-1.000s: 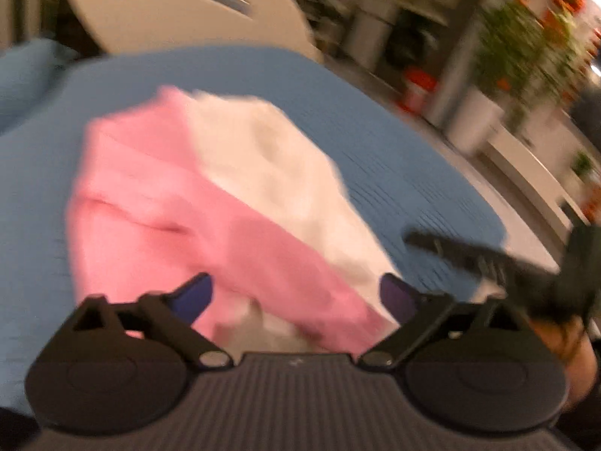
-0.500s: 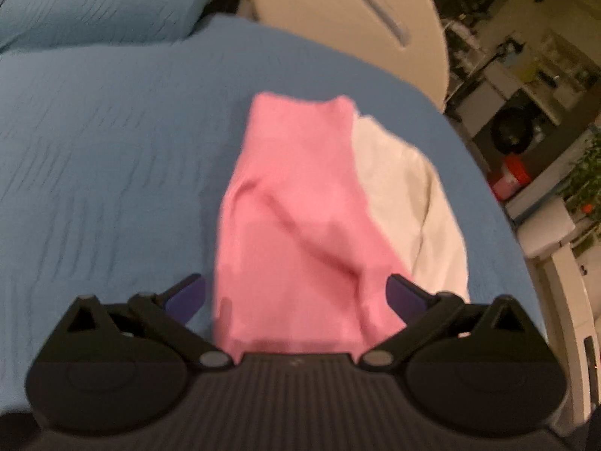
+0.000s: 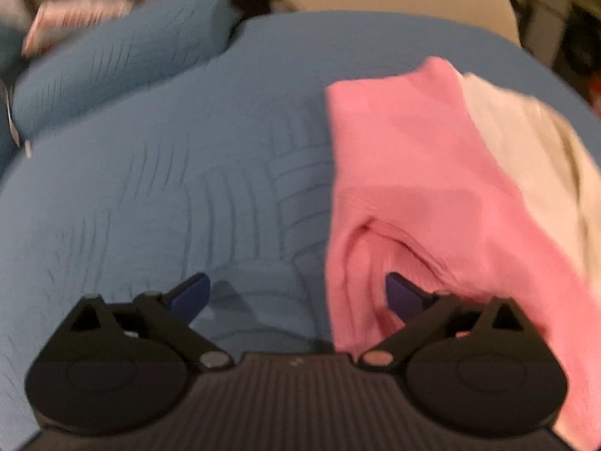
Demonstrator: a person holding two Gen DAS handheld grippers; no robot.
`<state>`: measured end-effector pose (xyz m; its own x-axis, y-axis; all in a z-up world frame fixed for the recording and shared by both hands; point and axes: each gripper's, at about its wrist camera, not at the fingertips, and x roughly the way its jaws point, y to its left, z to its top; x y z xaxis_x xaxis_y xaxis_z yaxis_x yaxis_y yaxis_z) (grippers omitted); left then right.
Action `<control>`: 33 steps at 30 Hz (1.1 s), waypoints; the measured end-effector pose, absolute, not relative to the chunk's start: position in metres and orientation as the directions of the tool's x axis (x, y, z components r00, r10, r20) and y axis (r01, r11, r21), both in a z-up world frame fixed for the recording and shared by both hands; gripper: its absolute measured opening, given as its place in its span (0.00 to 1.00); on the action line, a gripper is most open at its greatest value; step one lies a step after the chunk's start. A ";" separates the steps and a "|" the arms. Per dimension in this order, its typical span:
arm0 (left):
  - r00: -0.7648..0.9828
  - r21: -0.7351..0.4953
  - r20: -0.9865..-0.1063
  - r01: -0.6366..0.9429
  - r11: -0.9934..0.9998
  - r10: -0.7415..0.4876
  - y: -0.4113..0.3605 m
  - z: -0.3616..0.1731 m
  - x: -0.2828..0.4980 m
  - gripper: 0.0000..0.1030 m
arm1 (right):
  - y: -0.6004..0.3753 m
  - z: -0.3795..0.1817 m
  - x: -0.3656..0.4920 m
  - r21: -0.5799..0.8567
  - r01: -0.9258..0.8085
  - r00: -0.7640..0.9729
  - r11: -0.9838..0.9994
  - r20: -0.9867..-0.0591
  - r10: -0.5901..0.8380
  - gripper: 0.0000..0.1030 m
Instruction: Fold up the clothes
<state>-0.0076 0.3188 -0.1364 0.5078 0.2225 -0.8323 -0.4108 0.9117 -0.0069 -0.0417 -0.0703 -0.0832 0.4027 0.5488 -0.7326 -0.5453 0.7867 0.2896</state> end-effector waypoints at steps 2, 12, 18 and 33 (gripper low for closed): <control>0.537 0.007 -0.806 -0.412 0.911 0.249 0.326 -0.125 -0.009 0.95 | -0.085 -0.077 -0.030 0.311 -0.506 0.452 0.804 -0.699 0.555 0.42; 0.611 -0.211 -0.791 -0.317 0.925 0.029 0.376 -0.101 0.064 0.98 | -0.112 -0.069 0.111 0.371 -0.410 0.552 0.833 -0.627 0.550 0.63; 0.533 -0.187 -0.844 -0.207 0.960 -0.049 0.389 -0.119 0.144 0.97 | -0.078 -0.065 0.228 0.269 -0.572 0.460 0.775 -0.677 0.575 0.63; 0.426 -0.120 -0.899 -0.023 0.993 -0.099 0.365 -0.142 0.195 0.07 | 0.026 -0.128 0.356 0.277 -0.715 0.232 0.643 -0.773 0.591 0.61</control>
